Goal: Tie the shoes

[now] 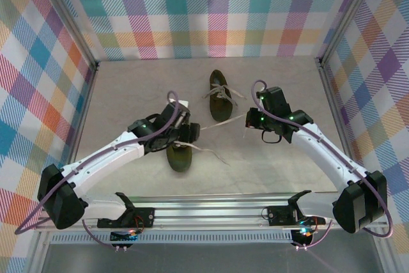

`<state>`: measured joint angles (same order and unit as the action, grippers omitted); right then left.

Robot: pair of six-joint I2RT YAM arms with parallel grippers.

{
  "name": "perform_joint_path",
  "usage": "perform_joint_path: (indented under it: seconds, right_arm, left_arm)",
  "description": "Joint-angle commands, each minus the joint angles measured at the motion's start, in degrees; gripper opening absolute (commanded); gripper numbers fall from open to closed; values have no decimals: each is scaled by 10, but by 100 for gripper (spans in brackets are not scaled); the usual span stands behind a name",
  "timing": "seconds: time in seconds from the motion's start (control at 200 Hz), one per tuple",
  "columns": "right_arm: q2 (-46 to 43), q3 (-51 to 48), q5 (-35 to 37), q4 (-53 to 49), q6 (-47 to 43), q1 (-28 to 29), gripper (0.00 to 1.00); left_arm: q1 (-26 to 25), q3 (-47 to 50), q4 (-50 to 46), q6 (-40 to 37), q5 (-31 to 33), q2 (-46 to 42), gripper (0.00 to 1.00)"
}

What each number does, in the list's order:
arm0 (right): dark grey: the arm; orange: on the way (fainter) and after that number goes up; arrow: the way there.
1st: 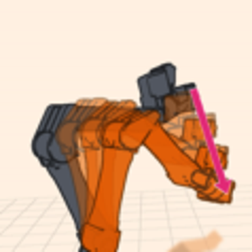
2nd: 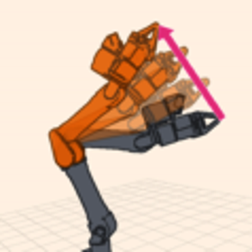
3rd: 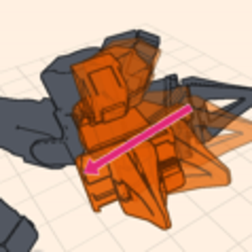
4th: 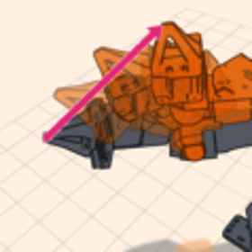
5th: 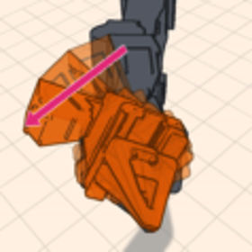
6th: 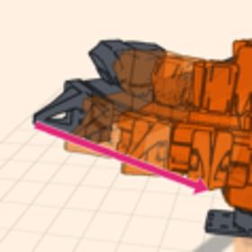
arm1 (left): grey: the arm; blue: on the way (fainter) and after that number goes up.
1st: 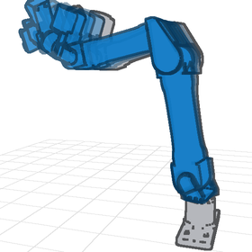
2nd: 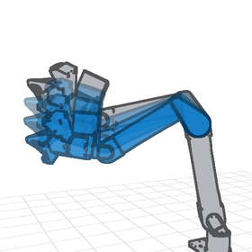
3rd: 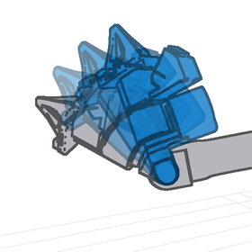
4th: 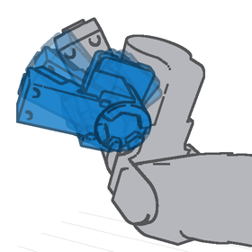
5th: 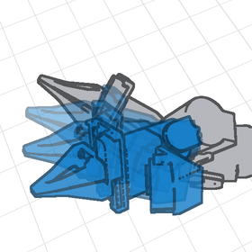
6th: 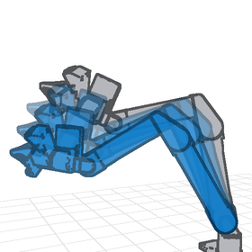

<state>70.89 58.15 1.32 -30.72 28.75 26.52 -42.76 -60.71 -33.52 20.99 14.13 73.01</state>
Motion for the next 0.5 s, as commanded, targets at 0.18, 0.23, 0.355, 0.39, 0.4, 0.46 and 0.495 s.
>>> perform_joint_path:
  seconds: [0.18,0.23,0.355,0.39,0.4,0.46,0.495]
  right_arm:
    - [7,-19,-62,26,-31,-3,0]
    - [6,-19,-63,25,-42,-3,0]
    - [-5,-17,-50,18,-60,-3,0]
    - [-8,-18,-48,19,-67,-4,0]
    - [-8,-19,-47,21,-68,-4,0]
    - [-12,-20,-46,27,-78,-4,0]
    - [-14,-20,-47,28,-83,-4,0]
  left_arm:
    - [21,70,29,-68,-43,-16,65]
    - [21,79,36,-115,-39,-26,67]
    - [22,31,-21,-186,59,-10,83]
    - [23,0,-47,-198,98,5,85]
    - [21,-8,-53,-201,106,9,85]
    - [21,-40,-57,-239,121,13,87]
    - [22,-43,-34,-272,124,4,87]
